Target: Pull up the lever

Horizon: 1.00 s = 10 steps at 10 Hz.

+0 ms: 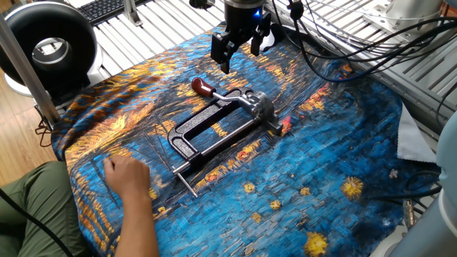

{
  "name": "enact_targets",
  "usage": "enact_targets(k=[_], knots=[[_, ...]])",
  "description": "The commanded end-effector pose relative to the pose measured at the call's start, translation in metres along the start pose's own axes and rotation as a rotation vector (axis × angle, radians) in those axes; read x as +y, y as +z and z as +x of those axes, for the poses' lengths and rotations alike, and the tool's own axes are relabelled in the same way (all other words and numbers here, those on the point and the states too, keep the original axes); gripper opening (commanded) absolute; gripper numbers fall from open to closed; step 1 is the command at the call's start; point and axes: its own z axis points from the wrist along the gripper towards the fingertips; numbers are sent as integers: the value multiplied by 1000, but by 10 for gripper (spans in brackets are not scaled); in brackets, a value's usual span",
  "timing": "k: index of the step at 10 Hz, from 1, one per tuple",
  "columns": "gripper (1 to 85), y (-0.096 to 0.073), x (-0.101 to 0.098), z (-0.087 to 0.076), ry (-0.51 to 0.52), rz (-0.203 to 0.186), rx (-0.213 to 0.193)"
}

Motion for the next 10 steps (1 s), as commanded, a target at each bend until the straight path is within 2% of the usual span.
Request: enact_targets(k=[1, 2, 3, 4, 10], knots=[[10, 0, 19, 0, 93, -66, 2], [10, 7, 20, -5, 95, -69, -27], [10, 6, 26, -5, 106, -89, -25], [10, 6, 23, -5, 103, -78, -25], [10, 8, 25, -7, 114, -81, -26]])
